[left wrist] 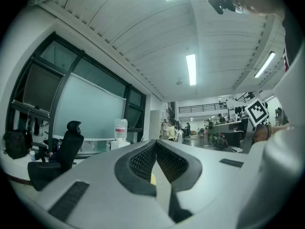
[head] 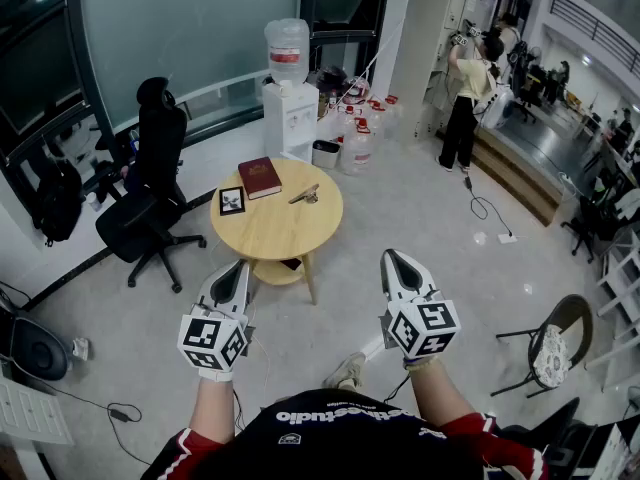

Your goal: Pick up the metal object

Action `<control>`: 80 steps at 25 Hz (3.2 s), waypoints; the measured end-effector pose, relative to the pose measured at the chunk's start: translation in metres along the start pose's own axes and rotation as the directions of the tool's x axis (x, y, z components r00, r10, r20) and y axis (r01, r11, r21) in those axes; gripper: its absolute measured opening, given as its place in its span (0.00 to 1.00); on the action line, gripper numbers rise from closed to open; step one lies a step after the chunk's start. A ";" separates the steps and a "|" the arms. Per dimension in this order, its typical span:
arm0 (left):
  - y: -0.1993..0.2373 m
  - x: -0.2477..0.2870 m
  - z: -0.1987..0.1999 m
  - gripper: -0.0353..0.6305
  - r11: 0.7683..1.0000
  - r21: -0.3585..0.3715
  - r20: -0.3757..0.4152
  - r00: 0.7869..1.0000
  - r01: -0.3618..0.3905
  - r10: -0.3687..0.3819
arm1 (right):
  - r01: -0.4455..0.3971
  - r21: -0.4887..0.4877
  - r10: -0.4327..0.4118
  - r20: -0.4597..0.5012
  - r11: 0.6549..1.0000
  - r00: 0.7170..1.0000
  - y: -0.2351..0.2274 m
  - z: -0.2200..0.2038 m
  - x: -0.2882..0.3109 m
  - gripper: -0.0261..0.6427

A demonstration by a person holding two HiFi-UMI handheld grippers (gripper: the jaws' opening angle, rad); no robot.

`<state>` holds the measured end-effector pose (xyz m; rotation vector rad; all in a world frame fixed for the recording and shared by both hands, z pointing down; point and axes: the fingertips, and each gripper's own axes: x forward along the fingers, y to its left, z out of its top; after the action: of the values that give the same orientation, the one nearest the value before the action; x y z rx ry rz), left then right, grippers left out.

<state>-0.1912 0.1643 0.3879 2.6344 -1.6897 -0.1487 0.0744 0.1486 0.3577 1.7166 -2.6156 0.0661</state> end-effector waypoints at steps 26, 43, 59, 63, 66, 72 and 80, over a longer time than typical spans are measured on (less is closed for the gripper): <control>0.003 0.002 0.000 0.08 1.000 -0.015 0.002 1.000 0.008 -0.008 | 0.010 0.017 -0.009 -0.011 1.000 1.000 0.003 -0.004 0.007 0.08; 0.009 -0.010 -0.008 0.08 0.999 -0.047 -0.002 1.000 -0.004 0.004 | -0.034 0.023 0.034 -0.020 0.999 0.999 0.020 -0.005 0.006 0.08; 0.014 0.000 -0.015 0.08 0.997 -0.076 -0.017 1.000 -0.016 0.015 | -0.036 0.040 0.037 -0.033 0.999 0.999 0.011 -0.006 0.013 0.08; 0.018 0.007 -0.013 0.08 0.997 -0.075 -0.012 1.000 -0.026 0.025 | -0.042 0.037 0.043 -0.028 0.998 0.999 0.006 -0.003 0.021 0.08; 0.017 0.018 -0.017 0.08 0.997 -0.073 -0.019 0.999 -0.028 0.026 | -0.055 0.031 0.056 -0.028 0.998 0.998 -0.001 -0.006 0.028 0.08; 0.018 0.047 -0.020 0.08 0.997 -0.064 -0.034 0.999 -0.032 0.029 | -0.050 0.051 0.052 -0.034 0.997 0.998 -0.029 -0.009 0.047 0.08; 0.019 0.095 -0.024 0.08 0.998 -0.059 -0.053 0.998 -0.033 0.029 | -0.059 0.056 0.061 -0.043 0.997 0.997 -0.062 -0.010 0.082 0.08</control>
<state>-0.1673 0.0694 0.4055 2.5454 -1.6821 -0.1268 0.0989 0.0490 0.3720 1.6324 -2.6574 0.1762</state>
